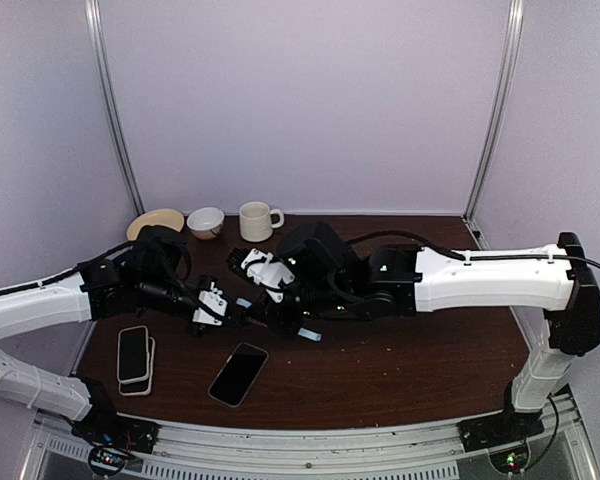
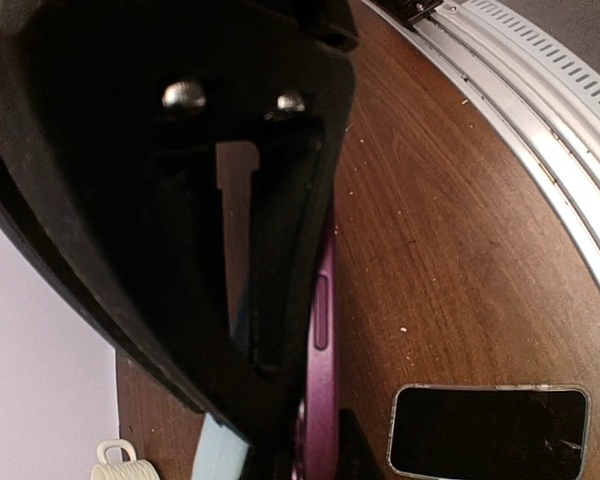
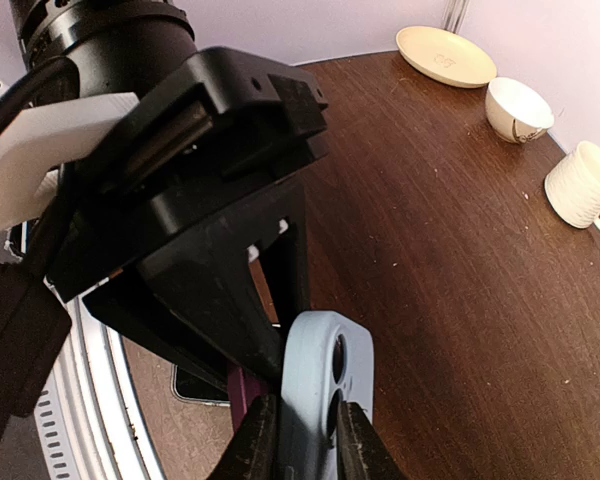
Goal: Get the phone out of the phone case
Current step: Pick up the phone case from the phone, then remove the phone case from the phone.
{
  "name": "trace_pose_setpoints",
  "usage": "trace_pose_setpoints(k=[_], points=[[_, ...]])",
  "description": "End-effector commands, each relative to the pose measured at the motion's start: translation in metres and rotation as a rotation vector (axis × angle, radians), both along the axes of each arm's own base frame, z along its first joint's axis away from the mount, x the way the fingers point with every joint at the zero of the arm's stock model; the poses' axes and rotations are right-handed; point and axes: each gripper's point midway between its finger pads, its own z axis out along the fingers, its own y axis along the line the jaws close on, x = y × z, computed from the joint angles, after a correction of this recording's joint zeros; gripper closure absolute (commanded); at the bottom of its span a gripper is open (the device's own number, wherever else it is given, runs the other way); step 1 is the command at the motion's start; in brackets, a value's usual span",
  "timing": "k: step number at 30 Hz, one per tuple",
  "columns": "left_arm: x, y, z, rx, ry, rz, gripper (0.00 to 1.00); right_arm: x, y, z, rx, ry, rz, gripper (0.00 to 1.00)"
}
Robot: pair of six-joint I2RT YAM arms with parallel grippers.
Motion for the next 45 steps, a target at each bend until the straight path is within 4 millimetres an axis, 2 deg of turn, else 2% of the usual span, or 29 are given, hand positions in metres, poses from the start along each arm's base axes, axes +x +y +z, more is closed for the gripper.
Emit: trace_pose_setpoints(k=[1,6,8,15,21,27,37,45], points=[[0.0,-0.012,0.045,-0.153,-0.107,-0.034,1.0,0.008,-0.01,-0.015,-0.078,-0.013,-0.037,0.8],[0.003,-0.009,0.047,-0.154,-0.133,-0.01,1.0,0.003,-0.009,-0.016,-0.095,-0.017,0.006,0.92],[0.005,-0.008,0.048,-0.158,-0.146,0.001,1.0,0.003,-0.01,-0.017,-0.1,-0.015,0.007,0.94],[0.016,-0.007,0.049,-0.15,-0.161,0.059,1.0,0.0,-0.01,-0.018,-0.096,-0.002,0.0,0.95],[0.033,-0.004,0.048,-0.128,-0.167,0.148,1.0,-0.006,-0.011,-0.016,-0.09,-0.002,0.009,0.96],[0.039,-0.003,0.045,-0.109,-0.171,0.176,1.0,-0.007,-0.013,-0.011,-0.061,0.015,-0.012,0.97],[0.042,0.001,0.04,-0.082,-0.196,0.185,1.0,0.0,-0.031,-0.01,-0.082,-0.017,-0.077,0.99],[0.045,0.005,0.034,-0.05,-0.224,0.2,1.0,0.009,-0.063,-0.006,-0.105,-0.048,-0.16,1.0]])
